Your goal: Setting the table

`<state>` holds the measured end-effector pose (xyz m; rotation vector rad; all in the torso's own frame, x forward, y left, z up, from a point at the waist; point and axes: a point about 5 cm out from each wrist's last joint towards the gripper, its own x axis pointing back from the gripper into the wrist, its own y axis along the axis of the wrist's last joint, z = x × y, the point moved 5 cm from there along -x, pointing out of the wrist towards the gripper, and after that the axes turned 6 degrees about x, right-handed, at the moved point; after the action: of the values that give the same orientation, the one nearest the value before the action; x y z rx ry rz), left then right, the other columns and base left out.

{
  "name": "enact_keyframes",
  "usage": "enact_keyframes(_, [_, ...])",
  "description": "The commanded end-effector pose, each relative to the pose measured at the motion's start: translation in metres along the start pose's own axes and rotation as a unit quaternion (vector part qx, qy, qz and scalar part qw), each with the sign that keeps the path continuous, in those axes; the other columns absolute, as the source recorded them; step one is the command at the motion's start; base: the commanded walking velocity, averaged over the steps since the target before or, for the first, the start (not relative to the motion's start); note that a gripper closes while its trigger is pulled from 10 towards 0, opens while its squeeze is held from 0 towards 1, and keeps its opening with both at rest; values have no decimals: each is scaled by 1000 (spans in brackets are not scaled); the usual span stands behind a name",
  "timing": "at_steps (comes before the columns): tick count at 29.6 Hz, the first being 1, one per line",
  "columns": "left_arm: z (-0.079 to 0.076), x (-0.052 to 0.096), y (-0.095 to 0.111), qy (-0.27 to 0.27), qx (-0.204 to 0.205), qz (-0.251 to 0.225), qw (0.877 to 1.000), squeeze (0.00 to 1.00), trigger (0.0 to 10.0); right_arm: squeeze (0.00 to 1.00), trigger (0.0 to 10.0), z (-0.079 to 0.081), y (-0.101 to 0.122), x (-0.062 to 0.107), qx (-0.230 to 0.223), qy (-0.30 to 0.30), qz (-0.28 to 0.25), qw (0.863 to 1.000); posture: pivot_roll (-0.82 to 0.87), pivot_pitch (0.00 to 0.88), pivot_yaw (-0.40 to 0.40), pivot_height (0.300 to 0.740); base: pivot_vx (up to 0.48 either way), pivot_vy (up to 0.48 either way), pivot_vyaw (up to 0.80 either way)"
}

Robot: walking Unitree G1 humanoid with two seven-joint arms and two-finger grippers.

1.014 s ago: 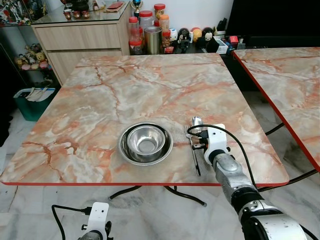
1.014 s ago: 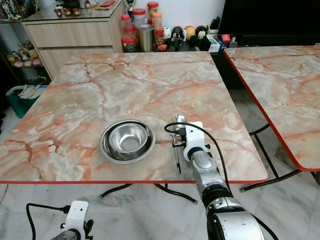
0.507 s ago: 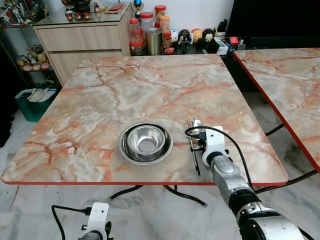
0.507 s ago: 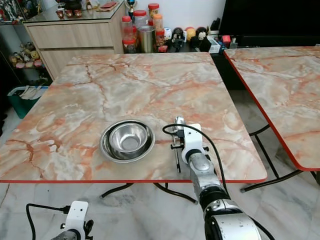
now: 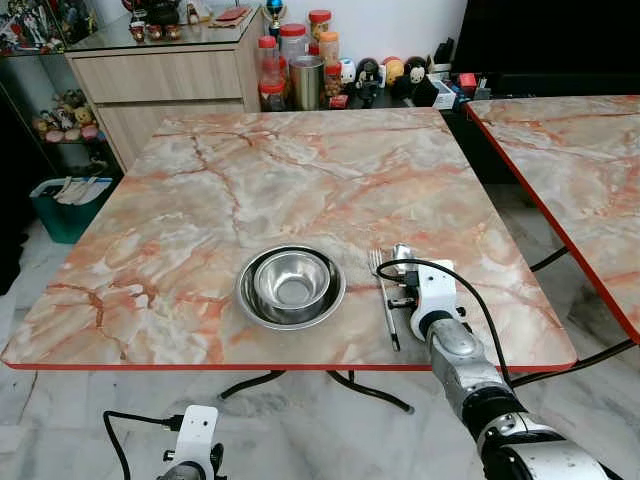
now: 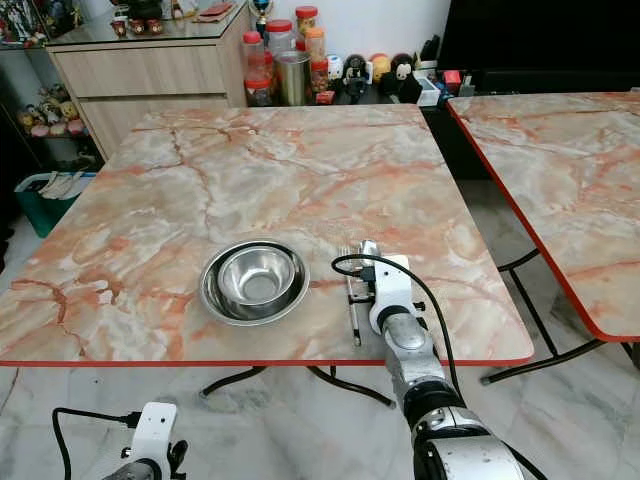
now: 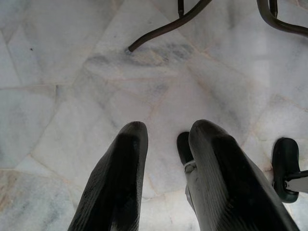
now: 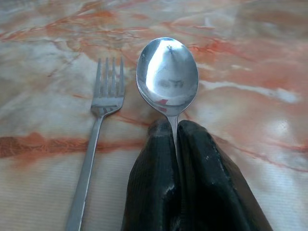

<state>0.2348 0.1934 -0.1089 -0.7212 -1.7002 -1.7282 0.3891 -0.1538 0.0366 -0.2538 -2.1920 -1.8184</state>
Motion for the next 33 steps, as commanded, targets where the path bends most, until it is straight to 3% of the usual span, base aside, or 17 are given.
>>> enact_keyframes(1, [4,1,-6,3,1,12,1000,0,10000,0,10000,-1,-1,1,-2,-5,1,1000,-42,20,34,736,0,0,0])
enact_keyframes(23, [4,2,-9,0,1,18,1000,0,10000,0,10000,7,-5,1,-6,-1,13,1000,-37,22,35,736,0,0,0])
enact_keyframes(24, [4,2,-9,1,1,18,1000,0,10000,188,10000,8,-5,1,-6,-2,13,1000,-37,22,35,736,0,0,0])
enact_keyframes(25, [4,2,-9,1,1,18,1000,0,10000,188,10000,8,-5,1,-6,-2,13,1000,-37,22,35,736,0,0,0])
enact_keyframes(26, [4,2,-9,1,1,18,1000,0,10000,282,10000,8,-6,1,-5,-1,13,1000,-37,22,35,736,0,0,0])
enact_keyframes(30, [4,2,-10,1,2,18,1000,0,10000,278,10000,9,-6,1,-5,0,14,1000,-36,22,35,736,0,0,0])
enact_keyframes(31, [4,2,-10,1,2,19,1000,0,10000,408,10000,10,-6,1,-6,0,14,1000,-36,22,35,736,0,0,0])
enact_keyframes(33, [4,2,-10,1,2,19,1000,0,10000,486,10000,10,-6,1,-5,0,13,1000,-37,23,35,736,0,0,0])
